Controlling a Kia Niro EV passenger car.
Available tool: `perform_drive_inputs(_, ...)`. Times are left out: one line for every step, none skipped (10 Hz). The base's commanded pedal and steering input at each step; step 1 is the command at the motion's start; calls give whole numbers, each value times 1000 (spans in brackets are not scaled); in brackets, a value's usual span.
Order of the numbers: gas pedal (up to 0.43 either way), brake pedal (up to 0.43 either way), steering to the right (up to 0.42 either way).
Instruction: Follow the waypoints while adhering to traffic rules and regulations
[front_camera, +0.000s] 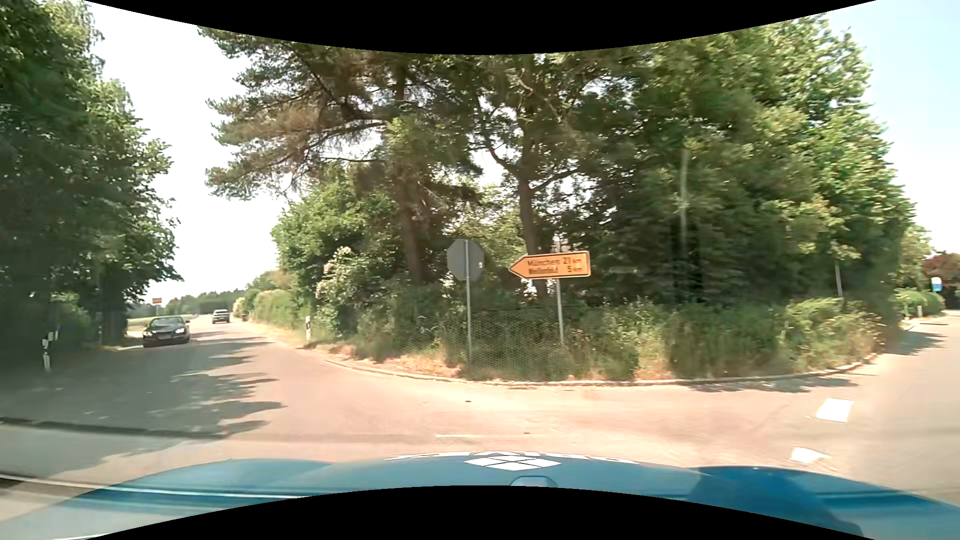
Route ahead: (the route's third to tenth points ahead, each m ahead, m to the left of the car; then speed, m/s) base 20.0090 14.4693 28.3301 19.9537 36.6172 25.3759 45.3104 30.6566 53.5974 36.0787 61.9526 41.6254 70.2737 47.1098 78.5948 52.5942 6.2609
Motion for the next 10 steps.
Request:
perform_drive_inputs(157,0,-354)
perform_drive_inputs(157,0,-349)
perform_drive_inputs(157,0,-343)
perform_drive_inputs(157,0,-333)
perform_drive_inputs(157,0,-323)
perform_drive_inputs(169,0,-314)
perform_drive_inputs(177,0,-299)
perform_drive_inputs(189,0,-281)
perform_drive_inputs(197,0,-266)
perform_drive_inputs(197,0,-242)
